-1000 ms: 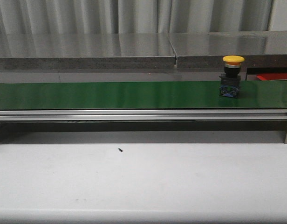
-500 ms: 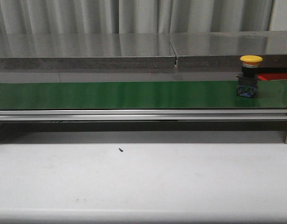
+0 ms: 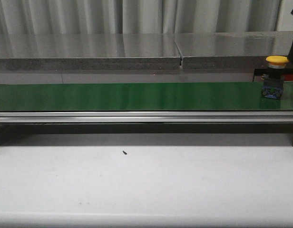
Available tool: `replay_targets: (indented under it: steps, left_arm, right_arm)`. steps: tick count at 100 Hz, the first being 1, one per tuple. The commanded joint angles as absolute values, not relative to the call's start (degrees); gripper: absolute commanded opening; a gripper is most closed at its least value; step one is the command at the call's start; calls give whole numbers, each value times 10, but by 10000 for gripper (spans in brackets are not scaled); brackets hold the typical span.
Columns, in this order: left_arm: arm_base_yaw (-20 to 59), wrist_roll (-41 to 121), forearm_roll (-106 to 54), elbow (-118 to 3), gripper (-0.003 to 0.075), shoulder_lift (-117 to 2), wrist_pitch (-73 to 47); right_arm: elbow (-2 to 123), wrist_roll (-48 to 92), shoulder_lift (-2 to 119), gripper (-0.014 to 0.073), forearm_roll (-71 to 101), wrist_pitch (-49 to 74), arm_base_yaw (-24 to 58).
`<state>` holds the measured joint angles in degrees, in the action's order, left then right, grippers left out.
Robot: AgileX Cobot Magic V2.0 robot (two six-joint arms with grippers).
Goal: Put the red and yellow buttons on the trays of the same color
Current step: 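Grasp the yellow button arriving at the belt's end with the right gripper, then place the yellow button in the yellow tray and release it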
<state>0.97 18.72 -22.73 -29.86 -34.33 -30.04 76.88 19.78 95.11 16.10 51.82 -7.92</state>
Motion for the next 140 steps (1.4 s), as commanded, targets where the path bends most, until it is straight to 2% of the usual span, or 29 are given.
replay_targets:
  steps: [1, 40, 47, 60, 65, 94, 125, 140]
  left_arm:
    - [15, 186, -241, -313, -19, -344, -262]
    - [15, 186, -241, -313, -19, -344, -262]
    - [15, 186, -241, -313, -19, -344, -262]
    - [15, 186, -241, -313, -19, -344, -262]
    - [15, 186, -241, -313, -19, -344, -262]
    - [15, 186, -241, -313, -19, -344, -262]
    - [15, 186, -241, -313, -19, -344, -262]
    - [15, 186, -241, -313, -19, -344, -262]
  right_arm:
    - [799, 205, 951, 544, 170, 491, -77]
    - [879, 205, 1027, 534, 169, 487, -77]
    - [881, 205, 1036, 461, 169, 486, -77]
    - [882, 205, 1045, 230, 168, 493, -77]
    - [883, 205, 1045, 193, 168, 498, -77]
    - [913, 184, 1007, 192, 166, 570, -130]
    - [908, 143, 965, 192, 166, 600, -291]
    - [896, 134, 975, 192, 166, 569, -347]
